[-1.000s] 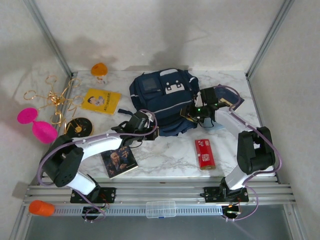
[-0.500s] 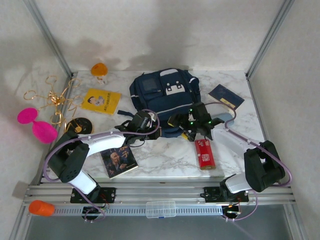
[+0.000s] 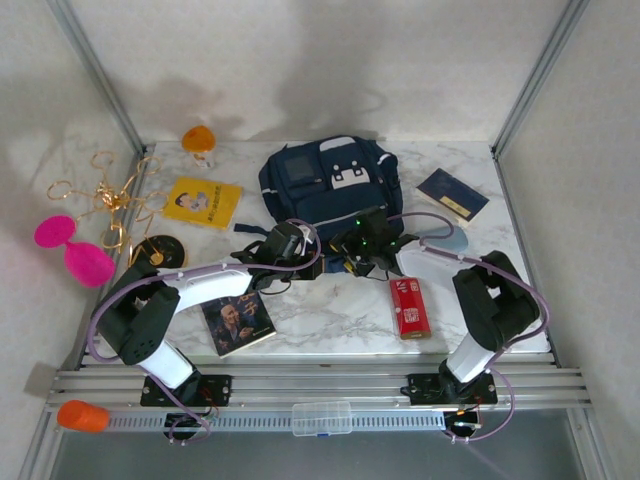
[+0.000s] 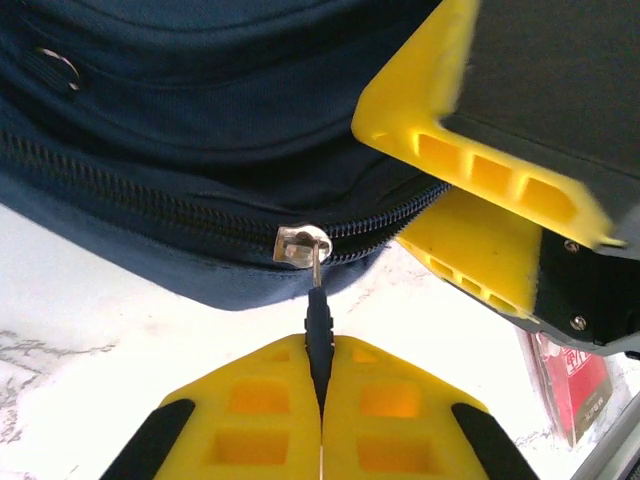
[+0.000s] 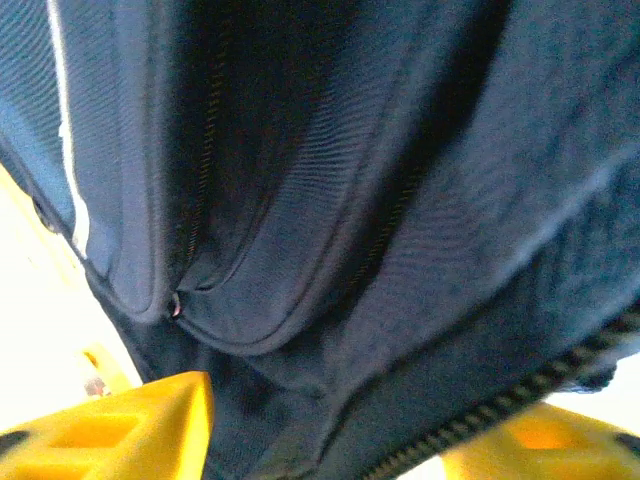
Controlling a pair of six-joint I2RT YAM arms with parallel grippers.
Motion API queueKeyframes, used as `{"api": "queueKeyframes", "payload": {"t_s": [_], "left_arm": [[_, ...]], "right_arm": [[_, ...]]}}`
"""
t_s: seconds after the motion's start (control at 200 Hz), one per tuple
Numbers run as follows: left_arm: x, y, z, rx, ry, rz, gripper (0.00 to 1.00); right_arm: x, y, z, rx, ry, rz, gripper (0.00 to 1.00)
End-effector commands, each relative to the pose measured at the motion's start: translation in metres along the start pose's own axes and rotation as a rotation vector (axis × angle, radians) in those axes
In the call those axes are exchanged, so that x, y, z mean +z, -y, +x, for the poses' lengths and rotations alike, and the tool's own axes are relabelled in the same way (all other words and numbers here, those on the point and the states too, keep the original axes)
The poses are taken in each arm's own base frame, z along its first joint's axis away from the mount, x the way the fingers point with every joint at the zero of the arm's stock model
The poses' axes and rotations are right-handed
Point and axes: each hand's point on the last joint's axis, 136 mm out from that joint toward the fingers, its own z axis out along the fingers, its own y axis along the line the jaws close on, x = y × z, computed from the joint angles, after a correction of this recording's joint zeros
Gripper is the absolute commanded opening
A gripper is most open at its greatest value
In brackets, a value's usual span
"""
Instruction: Pack books, pencil case, and school supplies into a backpack
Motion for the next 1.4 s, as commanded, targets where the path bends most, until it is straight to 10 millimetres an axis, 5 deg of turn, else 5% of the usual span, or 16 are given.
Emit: {"api": "queueKeyframes", "payload": {"t_s": [0.0, 0.245, 0.541, 0.771, 1.081, 1.397], "left_arm": [[-0.003, 0.022, -0.010, 0.039, 0.020, 0.060, 0.00], [-0.010, 0.004, -0.011, 0.039, 0.042, -0.031, 0.00], [-0.018, -0.044, -0.016, 0.020, 0.083, -0.187, 0.00], [-0.024, -0.073, -0.038, 0.010, 0.151, -0.266, 0.00], [-0.030, -0.103, -0.072, -0.048, 0.239, -0.296, 0.00], [-0.016, -0.120, -0.104, -0.077, 0.245, -0.278, 0.00]], "right_arm": [[0.004, -0.021, -0.013, -0.047, 0.067, -0.041, 0.43], [-0.003, -0.026, -0.002, -0.229, 0.021, -0.037, 0.00], [-0.039, -0.011, -0.003, -0.416, 0.020, 0.001, 0.00], [-0.060, -0.002, -0.018, -0.437, 0.036, 0.016, 0.00], [-0.063, -0.017, -0.019, -0.448, 0.006, -0.027, 0.00], [-0.054, -0.027, -0.012, -0.447, -0.012, -0.056, 0.00]]}}
